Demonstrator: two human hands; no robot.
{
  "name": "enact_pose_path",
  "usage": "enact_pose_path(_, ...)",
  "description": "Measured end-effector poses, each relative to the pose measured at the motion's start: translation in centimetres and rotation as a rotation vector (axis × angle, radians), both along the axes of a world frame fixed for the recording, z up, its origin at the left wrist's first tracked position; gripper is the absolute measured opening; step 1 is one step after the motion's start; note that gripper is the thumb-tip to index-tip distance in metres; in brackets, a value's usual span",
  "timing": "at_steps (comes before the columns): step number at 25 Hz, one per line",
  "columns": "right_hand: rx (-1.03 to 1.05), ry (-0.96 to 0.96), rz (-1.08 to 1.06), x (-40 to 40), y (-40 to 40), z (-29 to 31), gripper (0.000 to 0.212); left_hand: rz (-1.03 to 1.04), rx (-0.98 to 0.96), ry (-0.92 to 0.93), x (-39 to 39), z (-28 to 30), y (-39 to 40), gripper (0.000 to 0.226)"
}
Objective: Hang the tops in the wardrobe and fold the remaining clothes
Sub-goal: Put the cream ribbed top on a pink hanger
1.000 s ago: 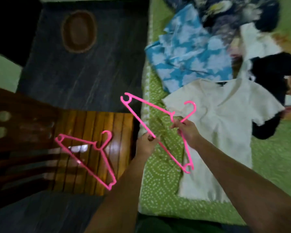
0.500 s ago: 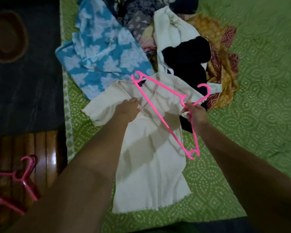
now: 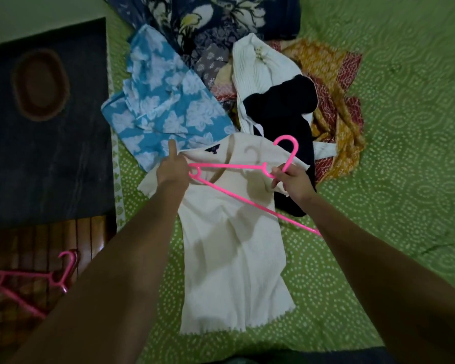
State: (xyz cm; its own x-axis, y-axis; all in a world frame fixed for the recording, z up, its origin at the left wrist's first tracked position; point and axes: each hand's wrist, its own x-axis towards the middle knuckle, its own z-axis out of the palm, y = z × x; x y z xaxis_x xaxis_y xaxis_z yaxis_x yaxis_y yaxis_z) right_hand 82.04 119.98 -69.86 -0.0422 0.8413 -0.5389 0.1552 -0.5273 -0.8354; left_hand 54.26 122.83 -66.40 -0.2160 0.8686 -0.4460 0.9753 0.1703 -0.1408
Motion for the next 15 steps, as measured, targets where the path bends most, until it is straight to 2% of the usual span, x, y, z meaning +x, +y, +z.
enact_pose_path(4, 0.057, -0.055, 0.109, -4.1, 1.4, 2.6, 0.03, -0.026, -0.124, -0.115, 3.4, 4.1, -1.9, 0.063)
enact_pose_path(6, 0.074, -0.061, 0.178, -5.8, 1.8, 5.0, 0.03, 0.04, -0.172, -0.171, 4.4, 6.7, -3.0, 0.079)
enact_pose_path(11, 0.054, -0.015, 0.329, -5.9, 1.0, 9.9, 0.031, 0.154, -0.092, -0.18, 2.7, 12.9, -4.9, 0.082)
enact_pose_path(15, 0.09, -0.044, 0.335, -6.3, -1.0, 12.6, 0.027, 0.021, -0.091, -0.168, 4.2, 16.7, -7.4, 0.088)
